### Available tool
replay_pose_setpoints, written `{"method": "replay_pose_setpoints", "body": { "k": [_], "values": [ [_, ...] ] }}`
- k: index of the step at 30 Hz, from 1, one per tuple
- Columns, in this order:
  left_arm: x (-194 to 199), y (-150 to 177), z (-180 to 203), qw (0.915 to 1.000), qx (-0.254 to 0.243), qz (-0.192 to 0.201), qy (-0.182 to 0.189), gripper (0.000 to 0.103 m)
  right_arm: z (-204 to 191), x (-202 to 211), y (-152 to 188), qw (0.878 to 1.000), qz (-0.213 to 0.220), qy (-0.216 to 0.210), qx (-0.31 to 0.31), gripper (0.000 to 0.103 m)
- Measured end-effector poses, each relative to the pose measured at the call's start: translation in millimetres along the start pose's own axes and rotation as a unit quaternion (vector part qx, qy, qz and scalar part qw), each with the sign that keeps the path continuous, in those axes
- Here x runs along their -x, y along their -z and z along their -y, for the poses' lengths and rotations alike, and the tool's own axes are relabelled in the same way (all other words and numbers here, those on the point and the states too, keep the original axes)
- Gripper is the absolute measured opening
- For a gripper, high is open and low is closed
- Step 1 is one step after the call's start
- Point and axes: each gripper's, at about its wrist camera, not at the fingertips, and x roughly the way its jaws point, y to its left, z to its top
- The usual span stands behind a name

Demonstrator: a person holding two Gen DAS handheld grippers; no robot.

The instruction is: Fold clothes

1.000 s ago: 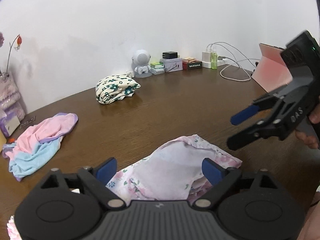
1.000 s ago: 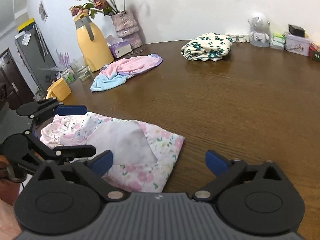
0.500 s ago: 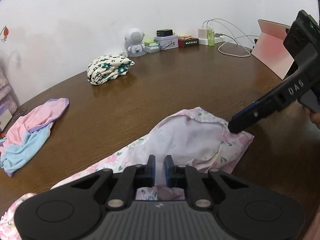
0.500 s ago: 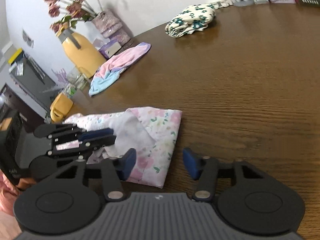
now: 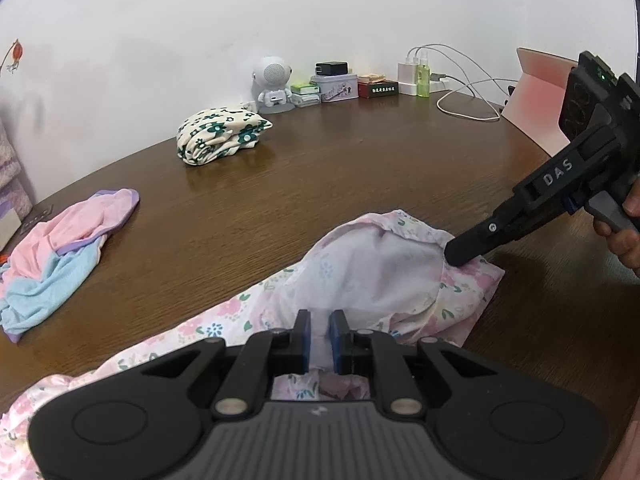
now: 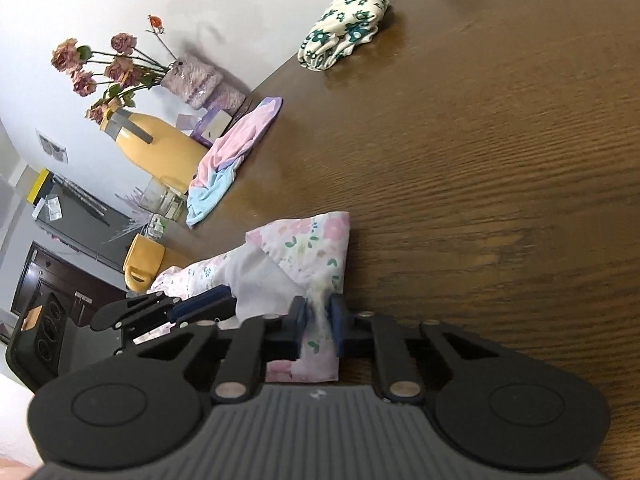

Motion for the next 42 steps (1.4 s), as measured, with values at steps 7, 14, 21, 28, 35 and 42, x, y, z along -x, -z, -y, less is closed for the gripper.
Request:
{"method": "replay_pose_setpoints", "body": {
  "k": [7, 14, 21, 28, 35, 42],
  "values": [
    [-3.5, -21.0, 16.1, 0.9995, -0.023, 0.015, 0.016, 0.014, -24.8, 37.7, -28.3, 0.993, 0.04, 0.05, 0.098, 0.003],
    [-50.1, -53.2, 55.1, 0.9955, -0.07, 0.007, 0.064, 0.014, -66.2, 73.1, -48.0, 0.96, 0.054, 0.143, 0.233, 0.003],
    [-54.6, -60.1, 53.3, 0.997, -0.019, 0.028, 0.069, 0.035, -126.7, 48.4, -34.9, 0.932, 0.03, 0.124, 0.34, 0.003],
    [4.6, -20.9, 27.1, 0.9993, -0.006, 0.023, 0.029, 0.043, -143.5, 3.5, -19.0, 0.925, -0.023, 0.106, 0.363, 0.003],
    [39.4, -1.4, -1.3, 0.9978, 0.045, 0.048, 0.005, 0.043, -143.9, -36.2, 1.9, 0.922, -0.069, 0.097, 0.369, 0.004],
    [55.2, -29.6, -5.3, 0.9917, 0.055, 0.113, 0.024, 0.016, -131.5, -52.8, 7.5, 0.934, -0.072, 0.08, 0.341, 0.005]
  ]
}}
